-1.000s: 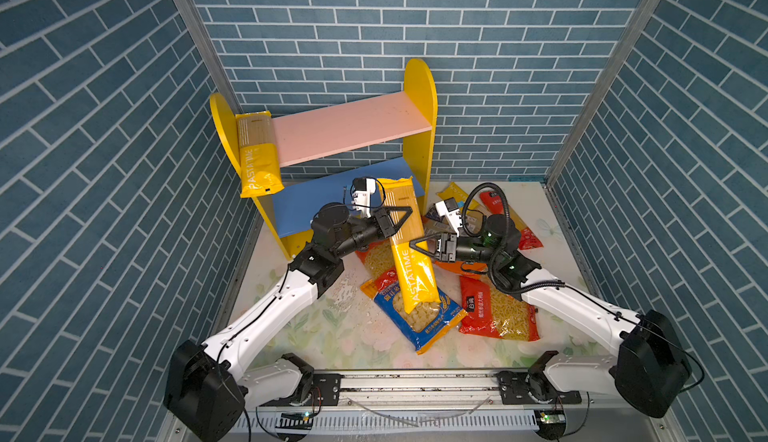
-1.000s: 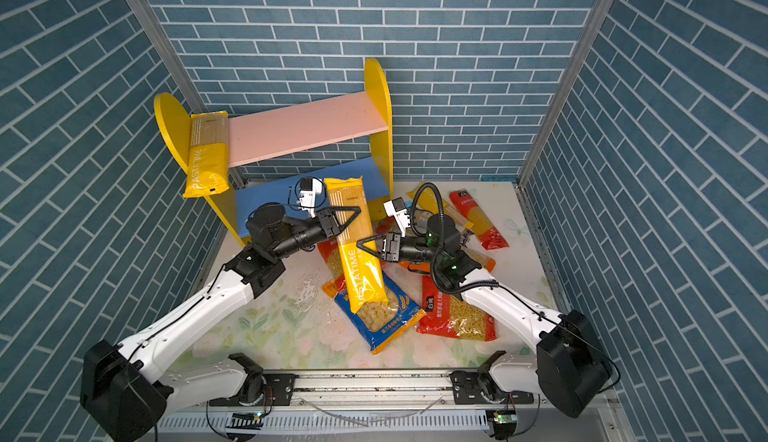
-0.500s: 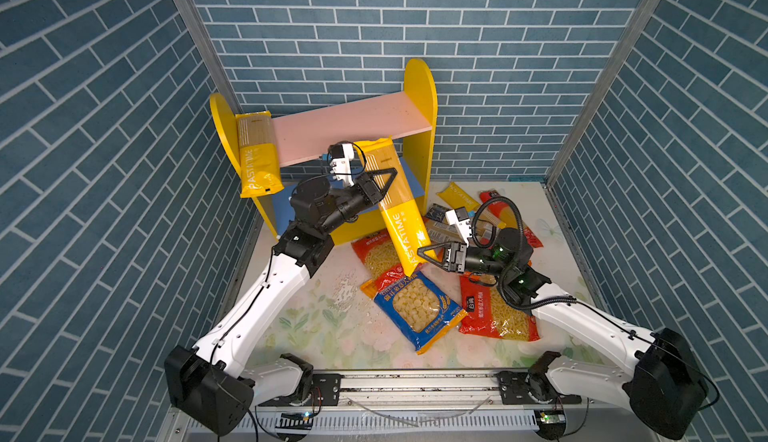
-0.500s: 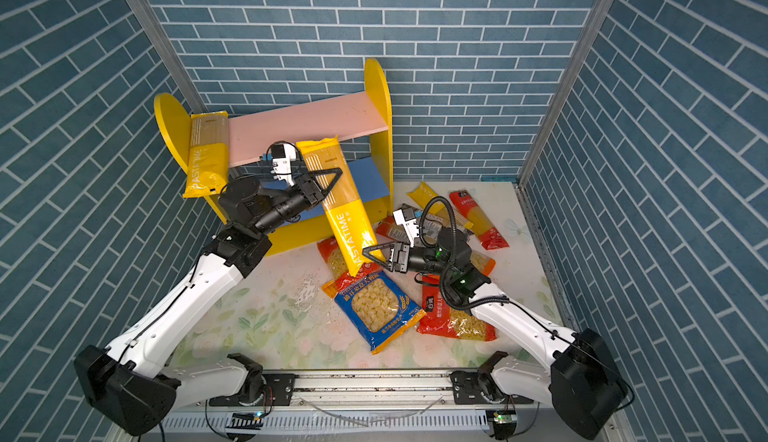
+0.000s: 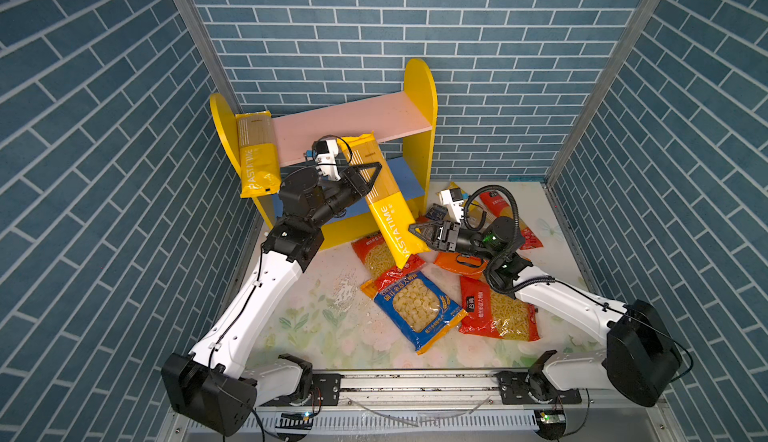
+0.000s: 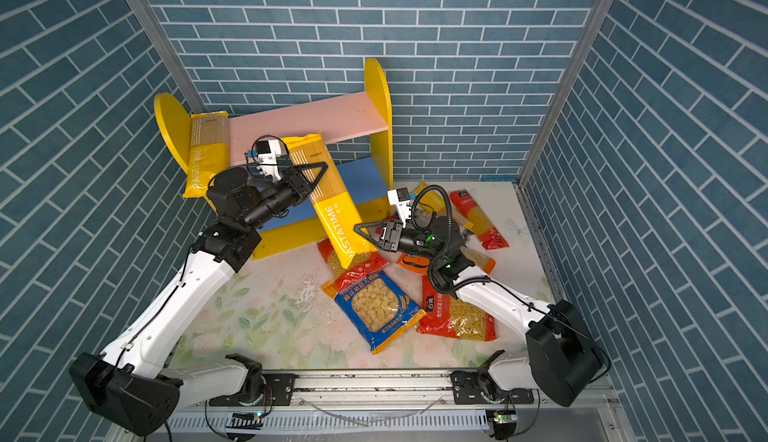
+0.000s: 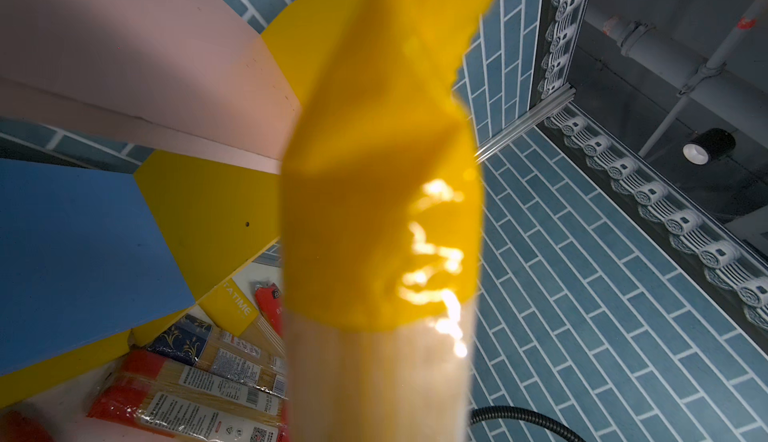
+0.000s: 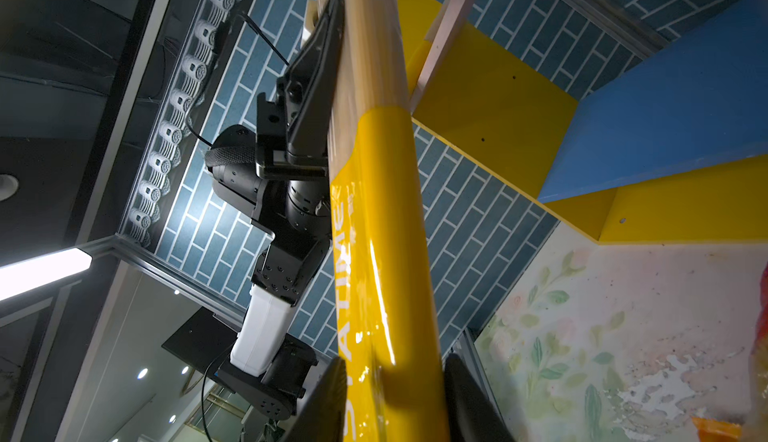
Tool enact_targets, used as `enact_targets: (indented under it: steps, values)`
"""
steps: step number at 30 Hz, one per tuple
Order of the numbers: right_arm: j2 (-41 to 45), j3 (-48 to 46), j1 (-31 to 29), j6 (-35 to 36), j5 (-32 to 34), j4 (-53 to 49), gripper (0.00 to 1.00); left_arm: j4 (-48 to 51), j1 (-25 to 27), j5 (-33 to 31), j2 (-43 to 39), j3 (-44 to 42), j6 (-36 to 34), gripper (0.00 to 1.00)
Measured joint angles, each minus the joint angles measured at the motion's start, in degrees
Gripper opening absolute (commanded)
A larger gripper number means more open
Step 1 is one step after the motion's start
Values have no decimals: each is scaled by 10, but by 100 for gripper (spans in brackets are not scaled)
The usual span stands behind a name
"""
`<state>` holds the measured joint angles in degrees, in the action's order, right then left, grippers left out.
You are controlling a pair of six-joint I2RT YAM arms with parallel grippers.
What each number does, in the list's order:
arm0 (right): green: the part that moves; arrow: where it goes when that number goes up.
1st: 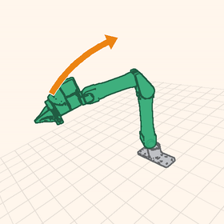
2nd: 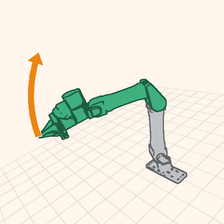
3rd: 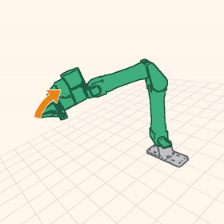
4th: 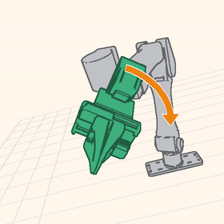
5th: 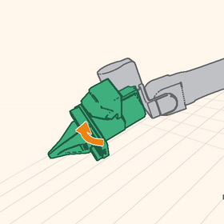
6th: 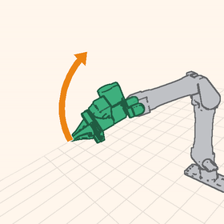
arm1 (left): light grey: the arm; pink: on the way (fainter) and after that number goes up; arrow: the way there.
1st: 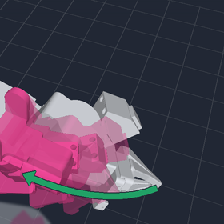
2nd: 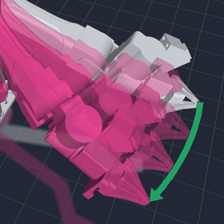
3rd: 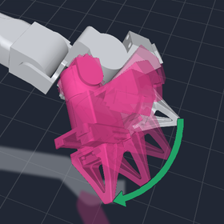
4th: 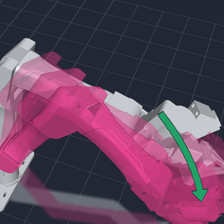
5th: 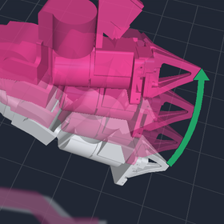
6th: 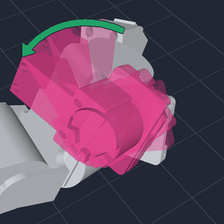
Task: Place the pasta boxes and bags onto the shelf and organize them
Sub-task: 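Lift the pack upright with both grippers and carry it toward the pink shelf, then stand the pack beside the first pack while the left gripper releases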
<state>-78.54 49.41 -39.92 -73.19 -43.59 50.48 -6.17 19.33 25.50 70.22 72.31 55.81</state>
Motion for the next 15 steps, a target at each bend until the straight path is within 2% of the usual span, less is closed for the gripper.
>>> enact_targets:
  steps: [3, 6, 8, 15]
  values:
    - [-17, 18, -2, -14, 5, 12, 43, 1, -11, 0, 0, 3, 3, 0]
    - [-24, 32, -4, -21, 6, 18, 53, 2, -22, 4, 0, 8, 7, 0]
    - [-25, 37, -5, -21, 6, 21, 54, 3, -32, 8, 0, 11, 13, 0]
    - [-45, 45, -14, -20, 8, 22, 46, 3, -63, 15, 18, 35, 30, 1]
